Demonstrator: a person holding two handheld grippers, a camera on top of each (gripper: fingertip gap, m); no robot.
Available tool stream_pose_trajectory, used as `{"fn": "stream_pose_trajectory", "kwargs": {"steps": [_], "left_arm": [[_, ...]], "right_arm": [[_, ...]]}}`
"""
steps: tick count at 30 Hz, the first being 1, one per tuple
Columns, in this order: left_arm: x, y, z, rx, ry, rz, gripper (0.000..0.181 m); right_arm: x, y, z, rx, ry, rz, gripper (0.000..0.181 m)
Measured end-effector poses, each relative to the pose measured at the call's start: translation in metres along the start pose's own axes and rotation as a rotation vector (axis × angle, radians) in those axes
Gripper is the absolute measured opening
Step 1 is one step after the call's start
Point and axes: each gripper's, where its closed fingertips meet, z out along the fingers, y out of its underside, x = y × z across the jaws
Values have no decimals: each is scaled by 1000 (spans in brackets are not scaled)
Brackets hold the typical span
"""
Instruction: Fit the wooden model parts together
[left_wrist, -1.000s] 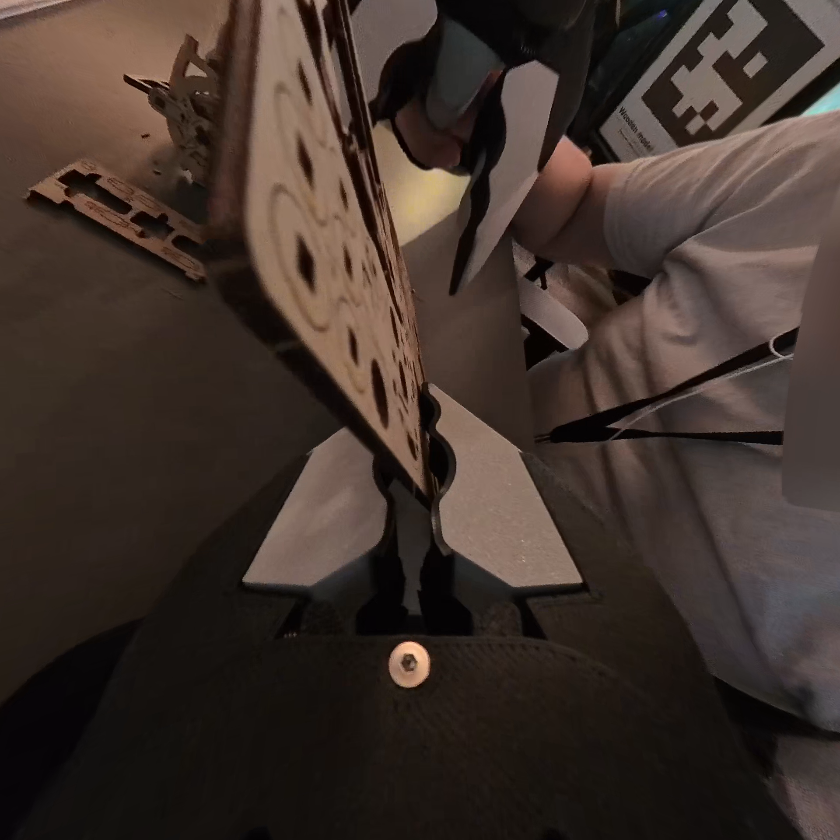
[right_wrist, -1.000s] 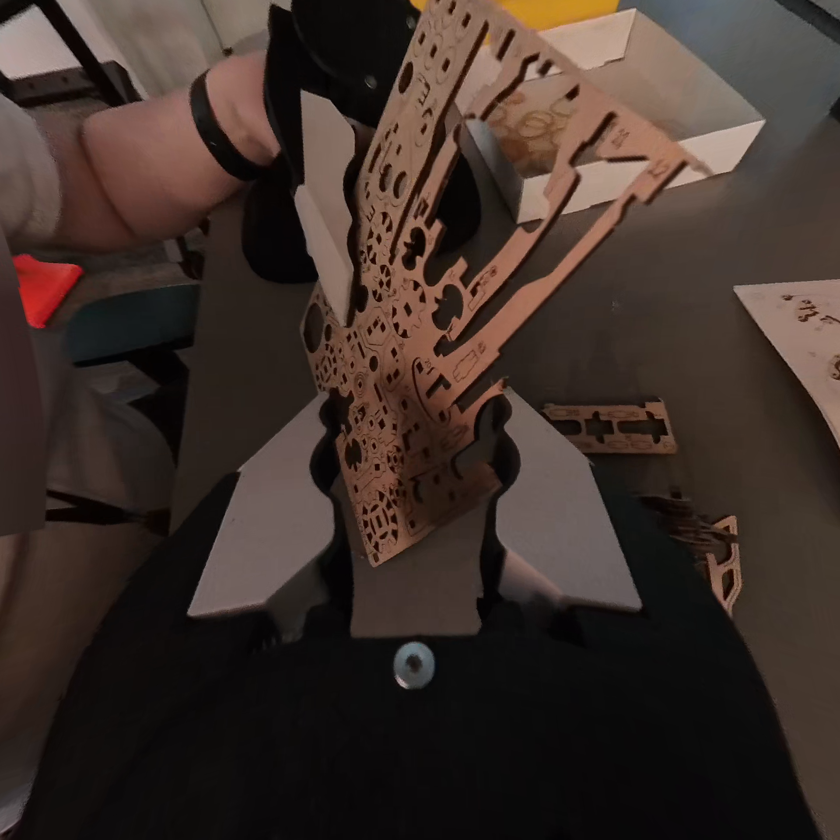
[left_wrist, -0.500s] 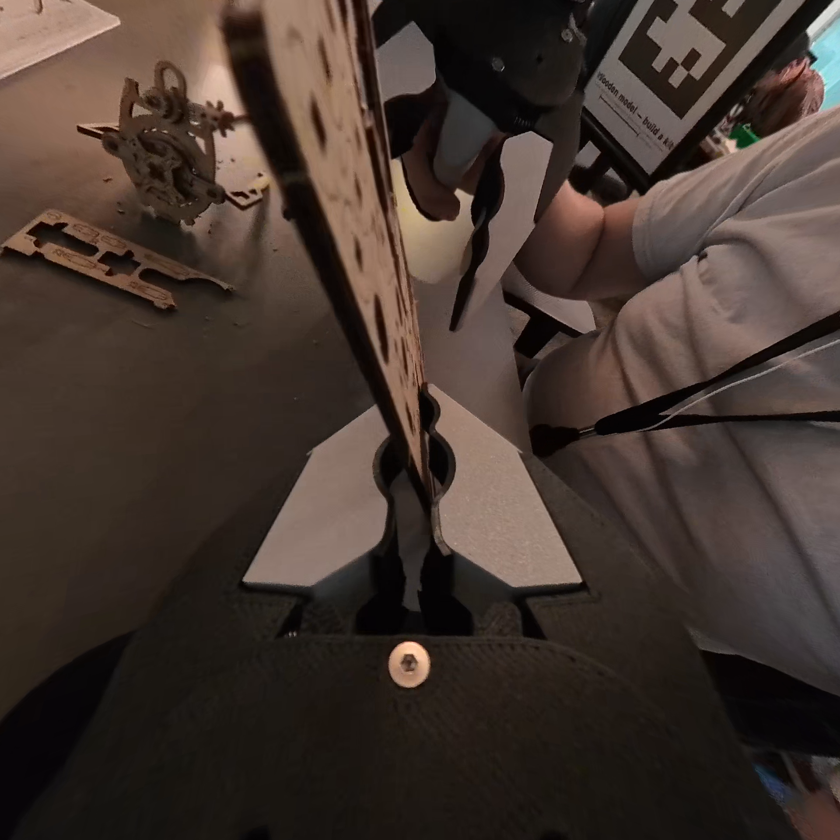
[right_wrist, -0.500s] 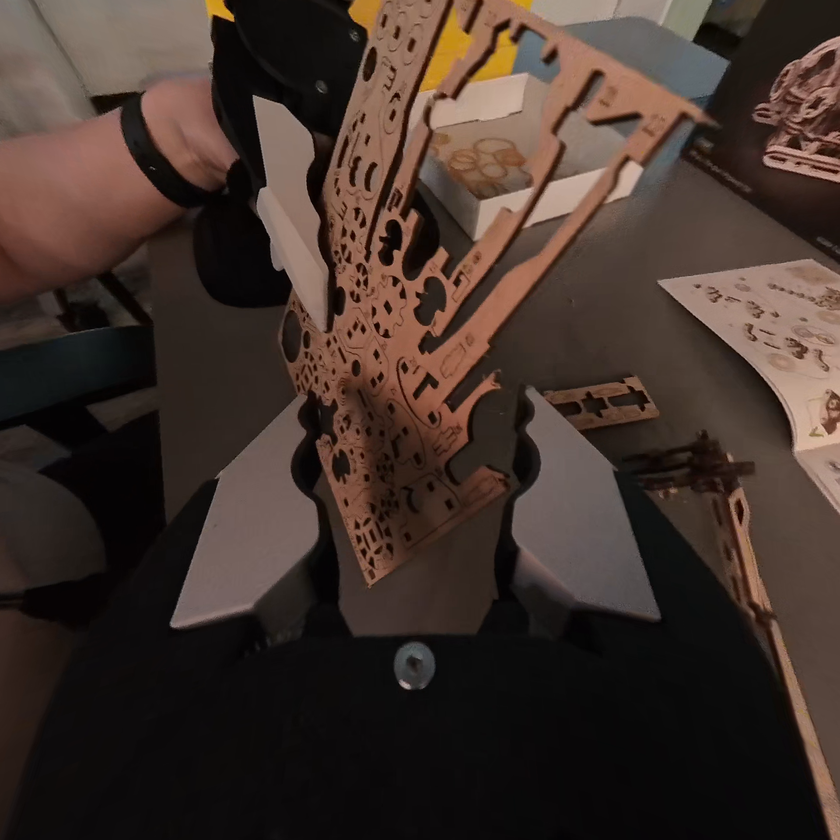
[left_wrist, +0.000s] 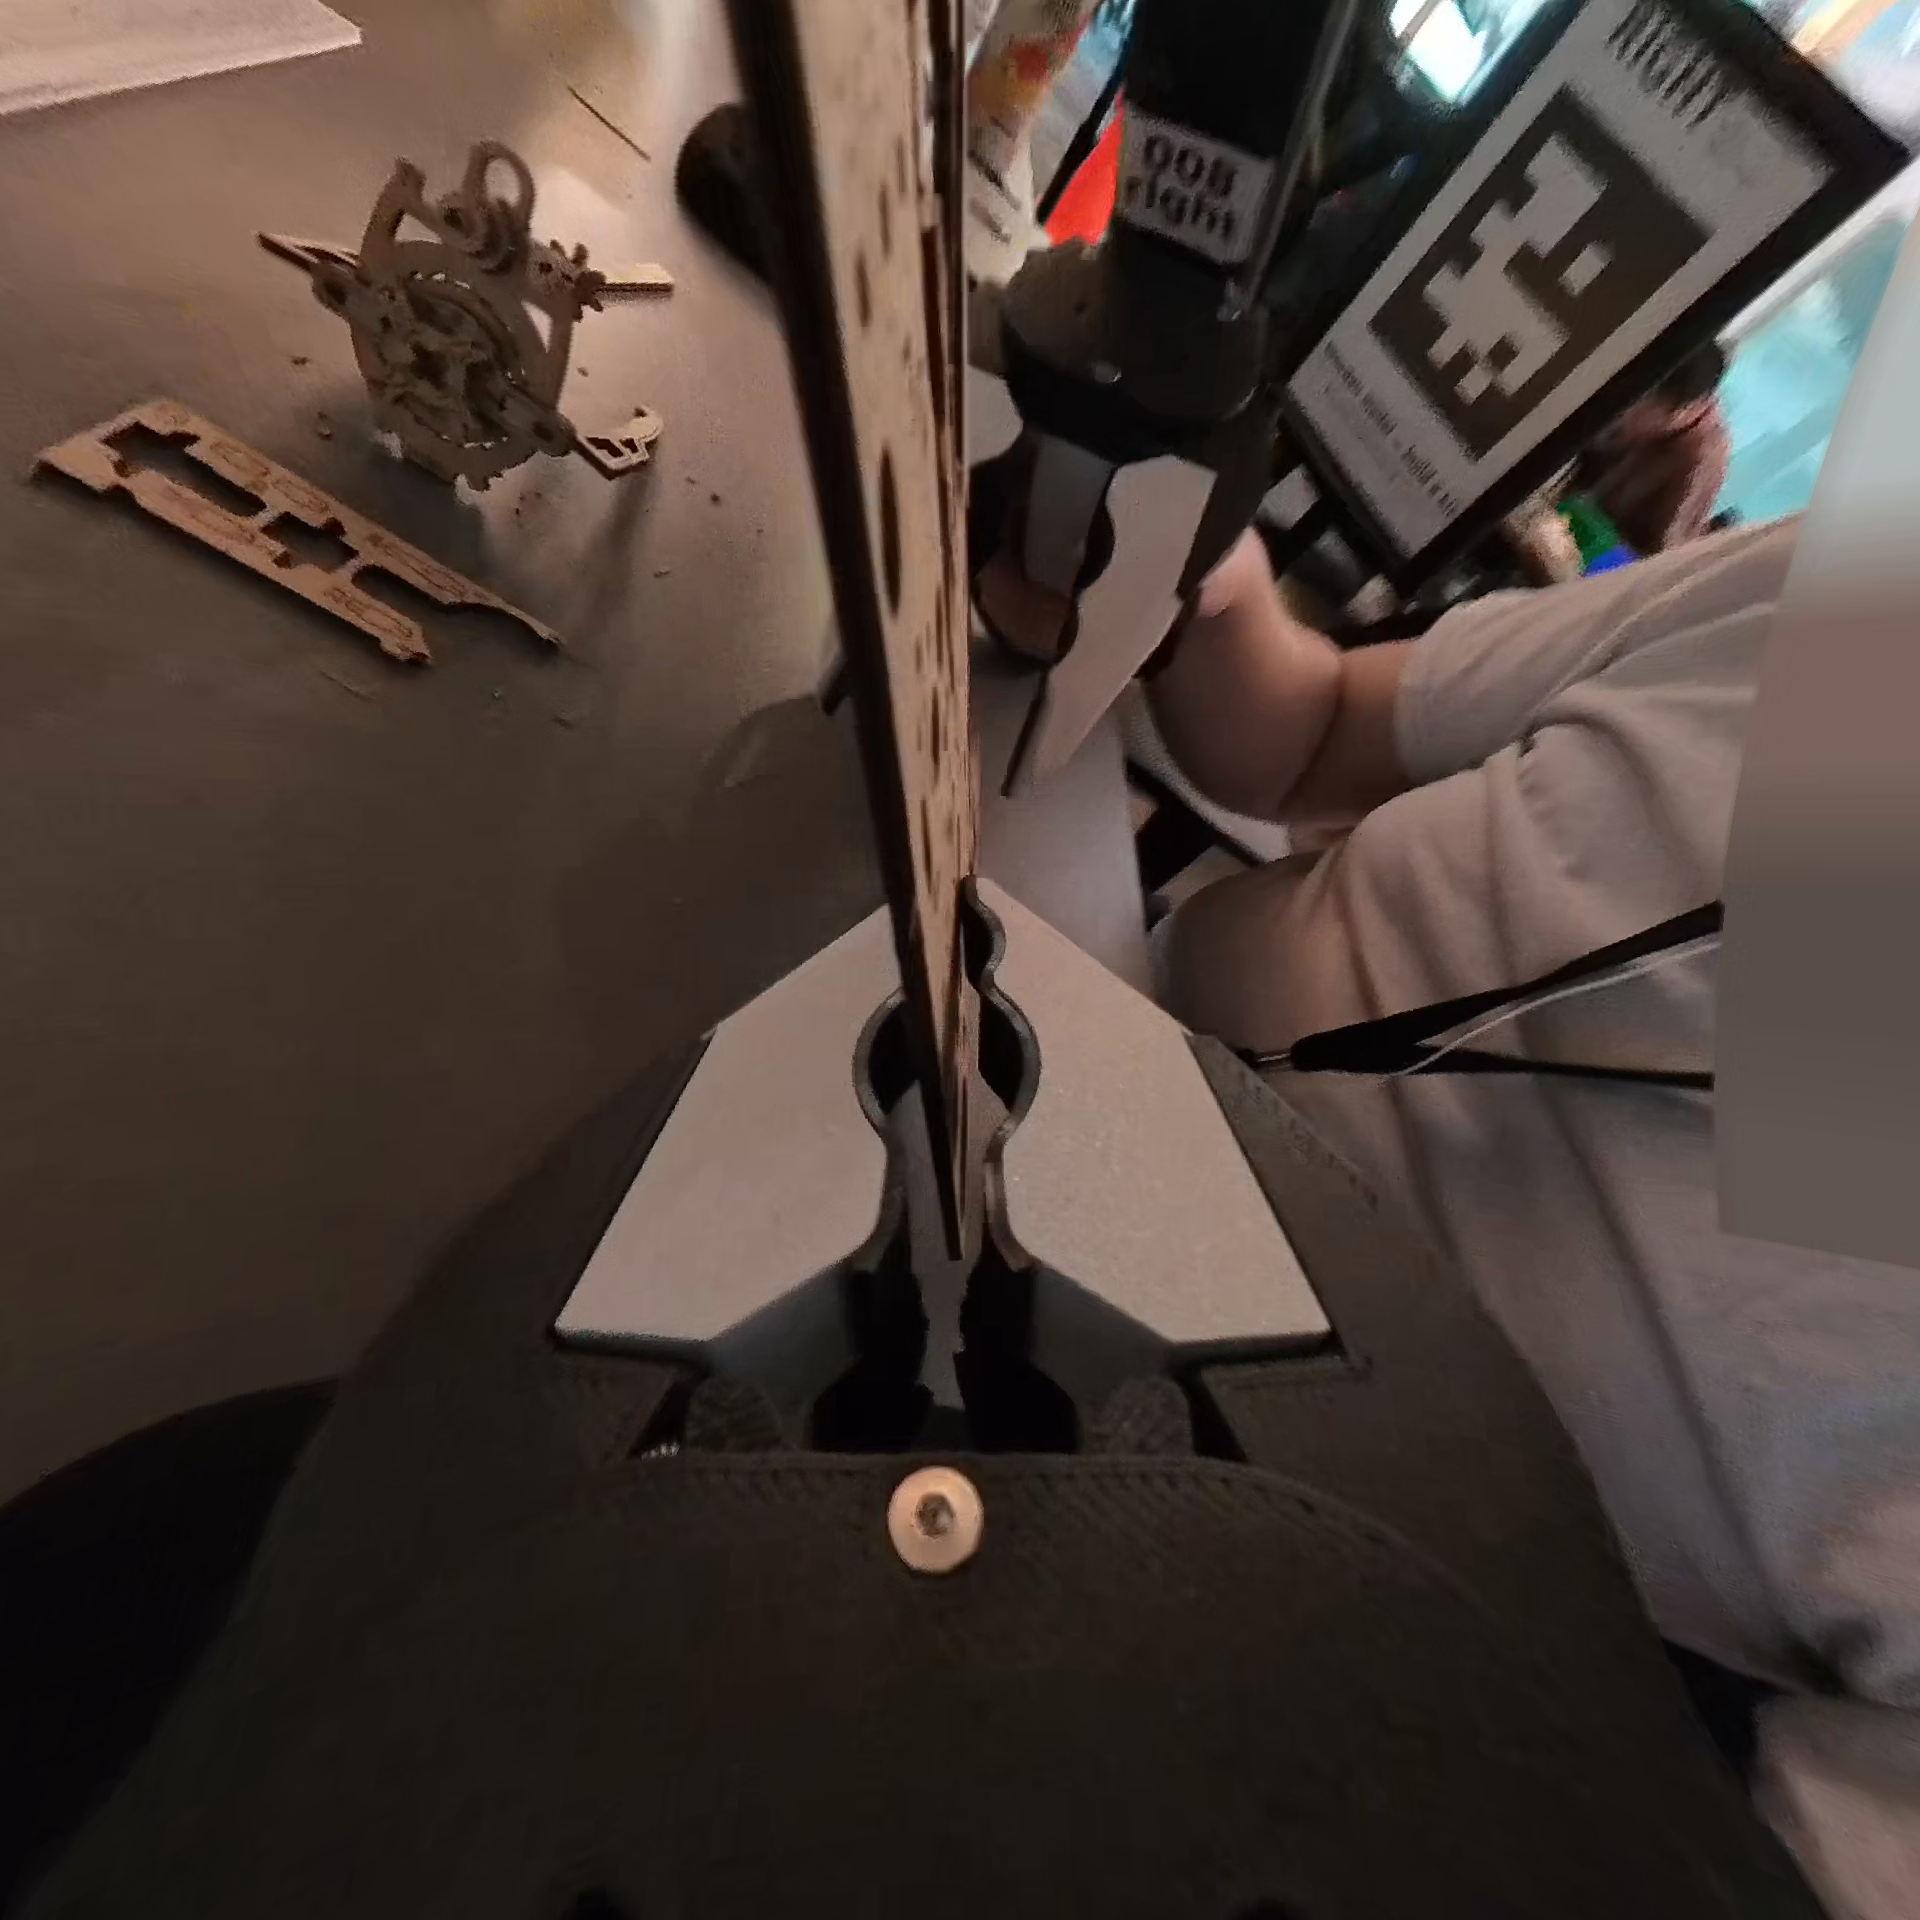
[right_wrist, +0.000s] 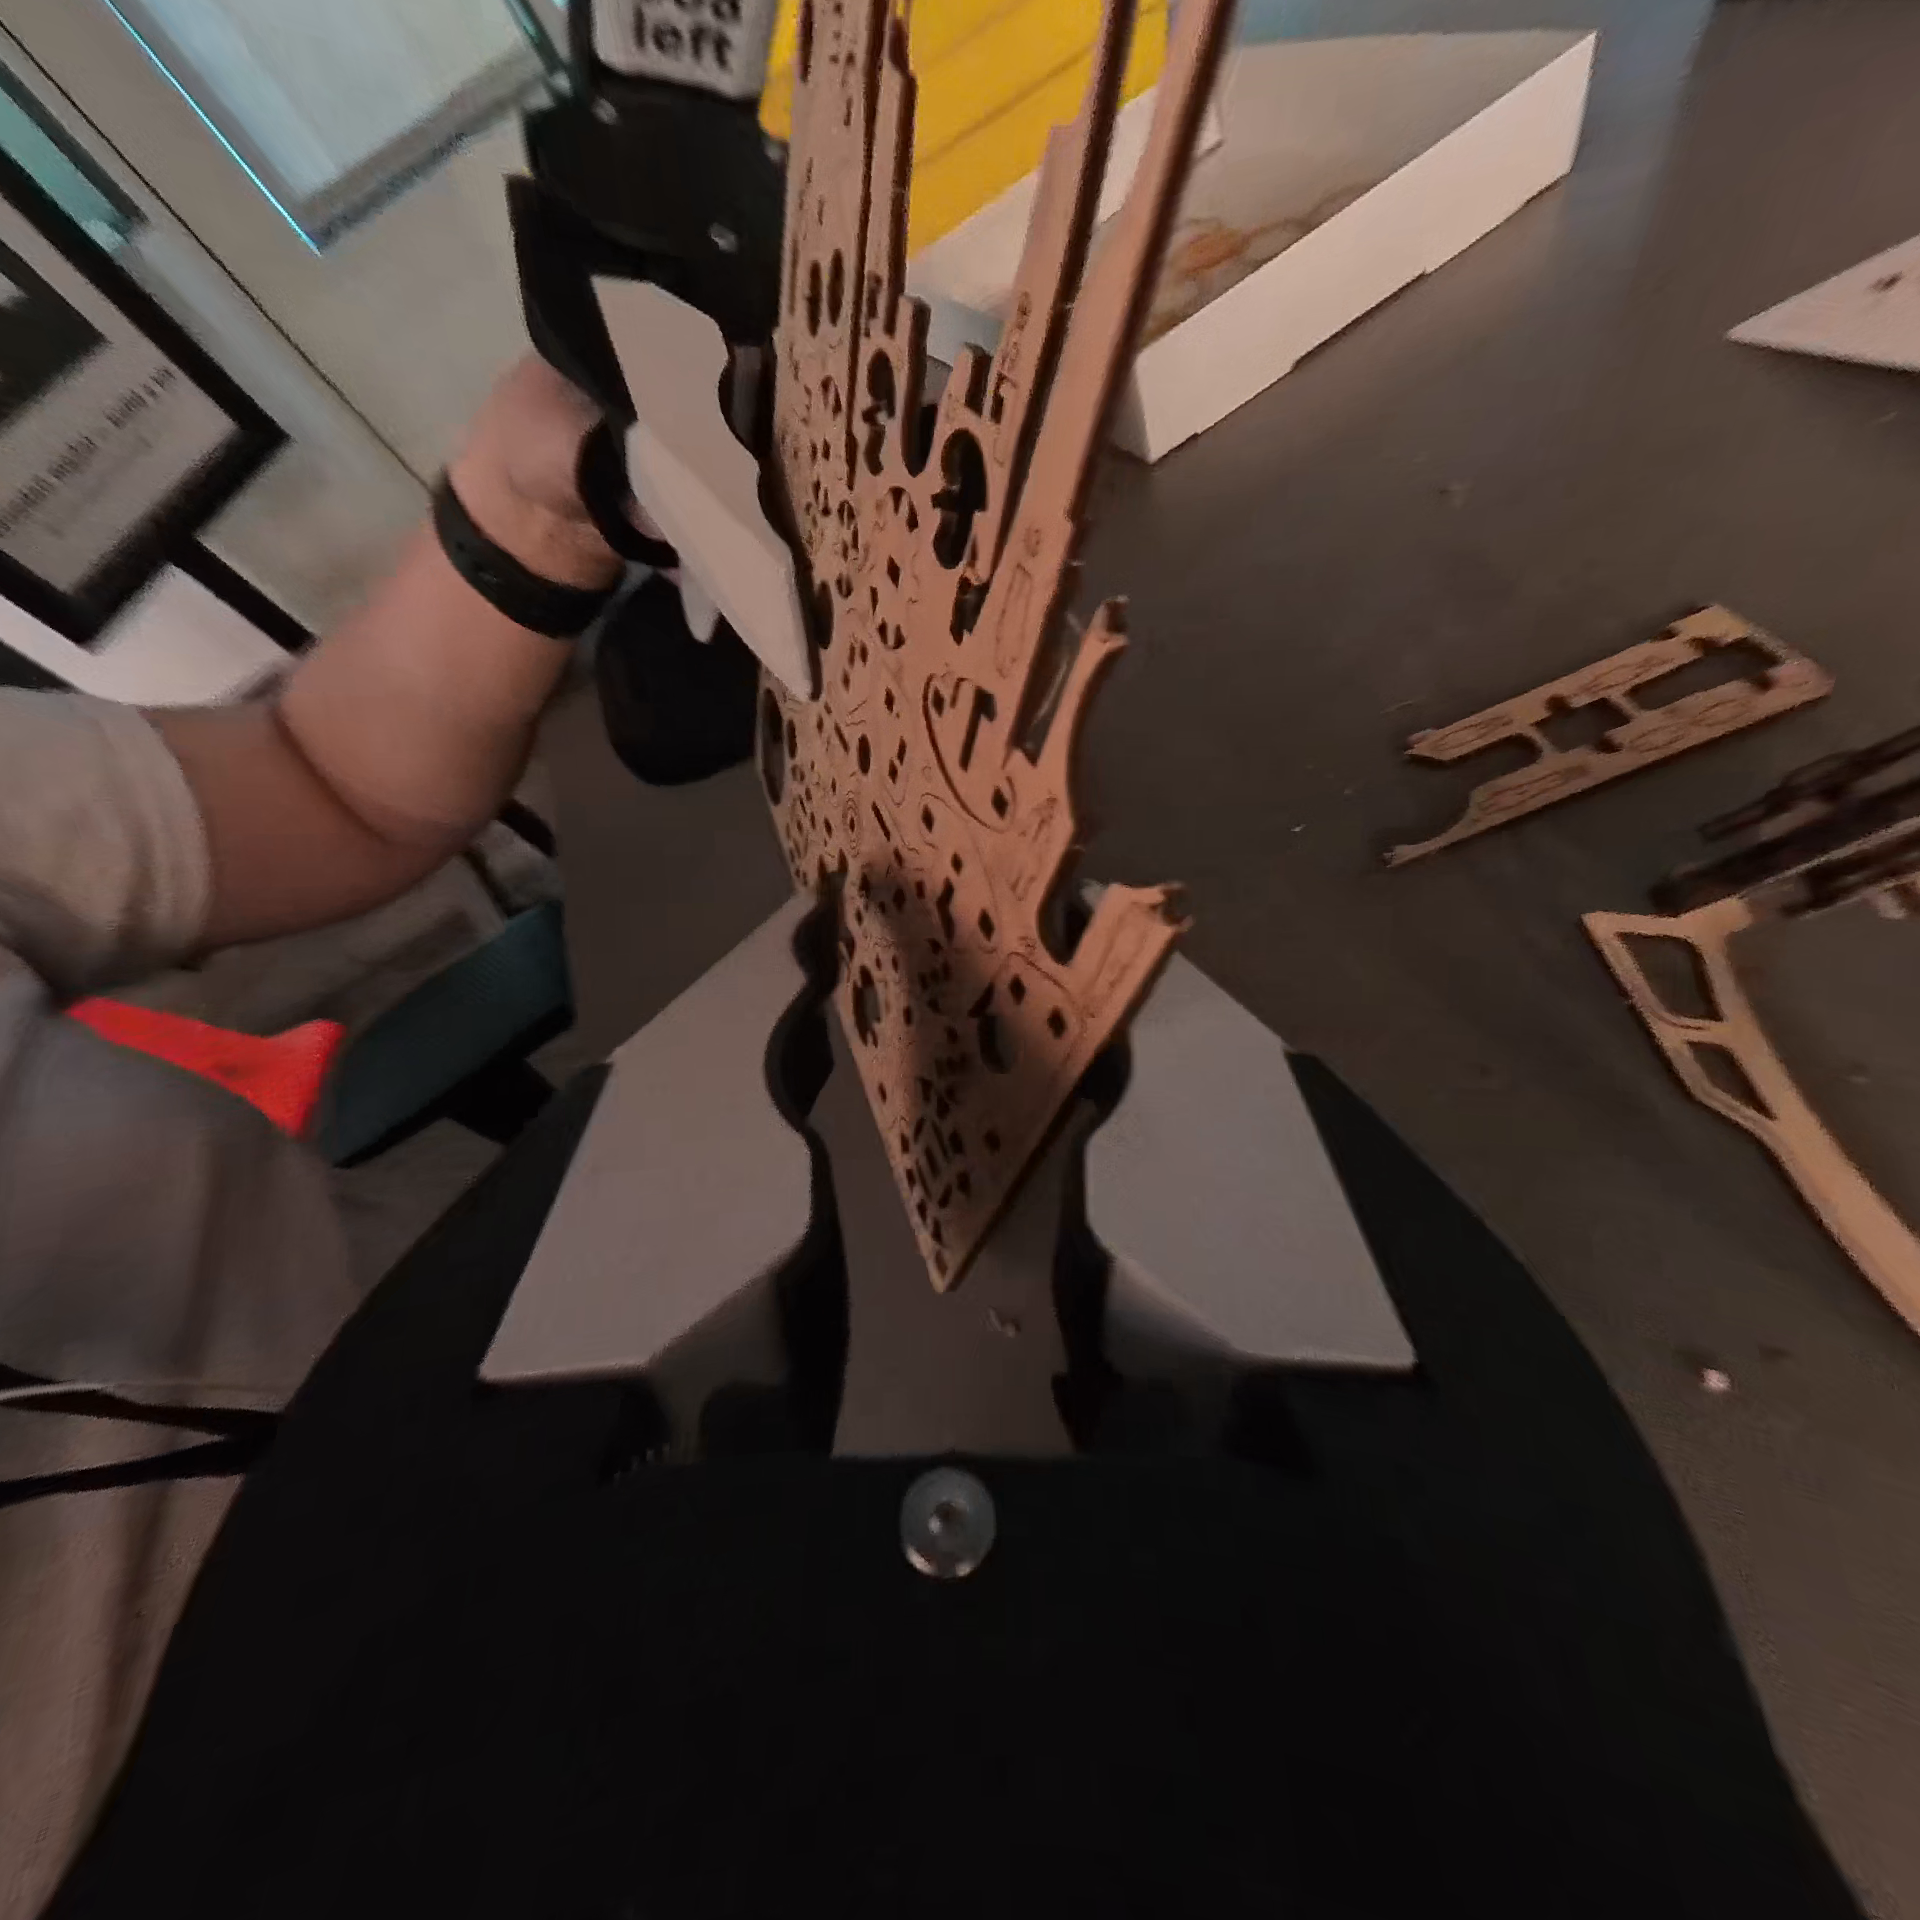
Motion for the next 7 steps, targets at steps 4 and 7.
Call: {"fn": "stream_pose_trajectory", "kwargs": {"steps": [4,7], "left_arm": [[15,-13,-8,98,186,-173,1],[25,-19,-11,136,268,-228,2]], "right_arm": [[-29,-27,-15,133,-342,296,2],[-32,-34,-19,161,-459,456,2]]}}
